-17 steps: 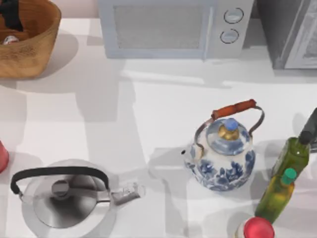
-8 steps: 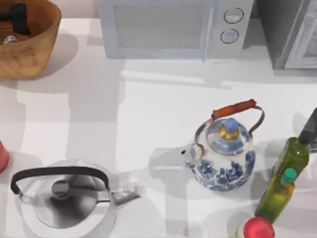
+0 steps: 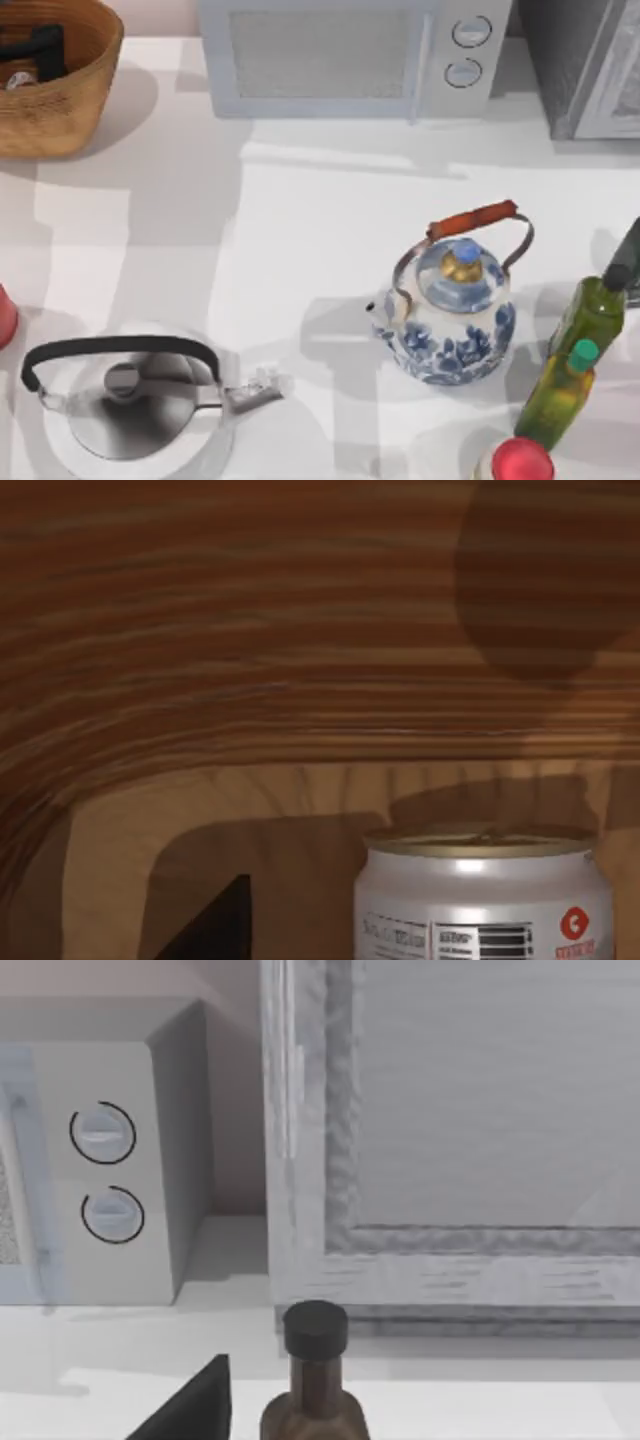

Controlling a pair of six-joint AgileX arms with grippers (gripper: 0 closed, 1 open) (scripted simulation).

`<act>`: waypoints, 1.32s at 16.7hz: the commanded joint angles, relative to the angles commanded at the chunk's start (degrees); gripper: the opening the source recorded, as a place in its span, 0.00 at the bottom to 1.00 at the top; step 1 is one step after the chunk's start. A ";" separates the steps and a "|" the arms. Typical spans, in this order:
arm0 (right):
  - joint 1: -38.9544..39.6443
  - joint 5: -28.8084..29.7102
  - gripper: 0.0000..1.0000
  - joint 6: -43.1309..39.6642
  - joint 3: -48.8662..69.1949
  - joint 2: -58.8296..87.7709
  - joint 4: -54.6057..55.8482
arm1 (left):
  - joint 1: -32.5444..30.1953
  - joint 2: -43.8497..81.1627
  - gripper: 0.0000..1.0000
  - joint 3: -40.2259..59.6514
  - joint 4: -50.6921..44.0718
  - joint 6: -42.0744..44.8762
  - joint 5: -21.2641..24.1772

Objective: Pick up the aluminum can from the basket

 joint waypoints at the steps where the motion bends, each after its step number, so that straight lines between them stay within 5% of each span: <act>1: 0.00 0.00 1.00 0.00 0.00 0.00 0.00 | 0.00 0.00 1.00 0.00 0.00 0.00 0.00; 4: 0.00 0.00 1.00 0.00 0.00 0.00 0.00 | 0.00 0.00 1.00 0.00 0.00 0.00 0.00; 17: 0.00 0.00 1.00 0.00 0.00 0.00 0.00 | 0.00 0.00 0.02 0.00 0.00 0.00 0.00; 22: 0.00 0.00 1.00 0.00 0.00 0.00 0.00 | 0.00 0.00 0.00 0.00 0.00 0.00 0.00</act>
